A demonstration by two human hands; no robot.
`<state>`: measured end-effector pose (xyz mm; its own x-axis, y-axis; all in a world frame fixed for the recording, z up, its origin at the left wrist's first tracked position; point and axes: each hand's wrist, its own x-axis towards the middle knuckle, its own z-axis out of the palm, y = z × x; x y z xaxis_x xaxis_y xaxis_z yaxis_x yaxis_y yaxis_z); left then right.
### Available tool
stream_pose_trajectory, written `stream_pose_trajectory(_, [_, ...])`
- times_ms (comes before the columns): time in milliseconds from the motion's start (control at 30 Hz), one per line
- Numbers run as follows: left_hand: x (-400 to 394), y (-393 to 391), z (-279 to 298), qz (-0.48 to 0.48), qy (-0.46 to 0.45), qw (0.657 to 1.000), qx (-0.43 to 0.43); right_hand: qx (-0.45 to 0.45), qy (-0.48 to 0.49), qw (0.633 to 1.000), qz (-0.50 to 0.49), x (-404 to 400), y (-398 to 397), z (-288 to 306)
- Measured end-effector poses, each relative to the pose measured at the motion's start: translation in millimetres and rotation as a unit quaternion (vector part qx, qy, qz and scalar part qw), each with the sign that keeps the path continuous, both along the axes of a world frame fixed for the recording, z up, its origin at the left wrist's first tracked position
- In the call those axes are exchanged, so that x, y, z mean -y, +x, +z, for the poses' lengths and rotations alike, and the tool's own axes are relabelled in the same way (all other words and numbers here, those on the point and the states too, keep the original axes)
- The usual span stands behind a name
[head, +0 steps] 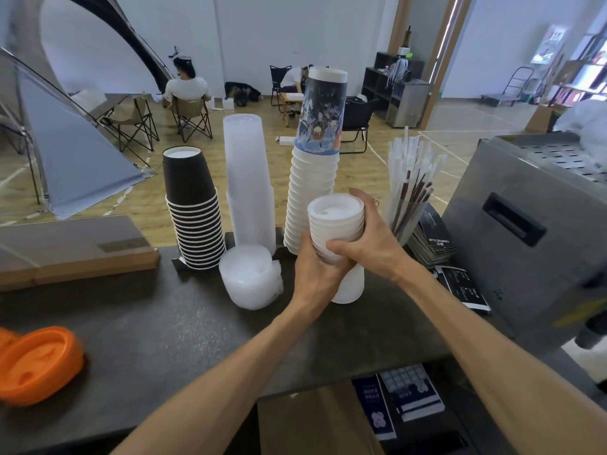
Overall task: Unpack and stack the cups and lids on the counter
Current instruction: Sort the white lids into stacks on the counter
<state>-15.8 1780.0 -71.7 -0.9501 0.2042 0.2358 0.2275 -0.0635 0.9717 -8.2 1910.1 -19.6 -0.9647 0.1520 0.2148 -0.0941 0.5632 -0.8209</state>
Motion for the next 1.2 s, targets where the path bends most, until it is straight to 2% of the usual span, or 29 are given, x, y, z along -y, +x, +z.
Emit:
stream_pose_trajectory(300, [0.3, 7.7, 0.1, 0.010, 0.003, 1.000, -0.026, -0.040, -0.012, 0.999, -0.007, 1.9, 8.7, -15.2])
stream_pose_trajectory(367, [1.1, 5.4, -0.2, 0.008, -0.010, 1.000, -0.028, -0.029, -0.030, 0.999, -0.007, 0.8, 9.5, -15.9])
stream_pose_trajectory(467, [4.5, -2.0, -0.2, 0.013, -0.019, 1.000, -0.019, -0.004, -0.119, 0.993, -0.011, -1.8, 19.3, -25.9])
stream_pose_trajectory(633, [8.6, -10.2, -0.1, -0.008, -0.049, 0.999, -0.010, 0.089, -0.186, 0.974, -0.089, -24.9, 36.1, -89.3])
stream_pose_trajectory(733, [10.6, -14.2, -2.1, -0.022, -0.060, 0.998, -0.025, 0.096, -0.159, 0.978, -0.092, -21.2, 43.5, -96.4])
stream_pose_trajectory(900, [12.2, -17.2, -0.9, -0.051, -0.079, 0.995, -0.024, 0.085, -0.100, 0.991, -0.038, -13.1, 39.0, -100.0])
stream_pose_trajectory(1067, [16.0, -21.8, -4.5, -0.056, -0.105, 0.993, -0.008, 0.029, -0.066, 0.992, -0.104, -0.9, 29.1, -102.5])
stream_pose_trajectory(1200, [18.0, -22.3, -2.5, -0.062, -0.121, 0.991, -0.001, 0.042, -0.056, 0.989, -0.133, 4.3, 27.3, -111.7])
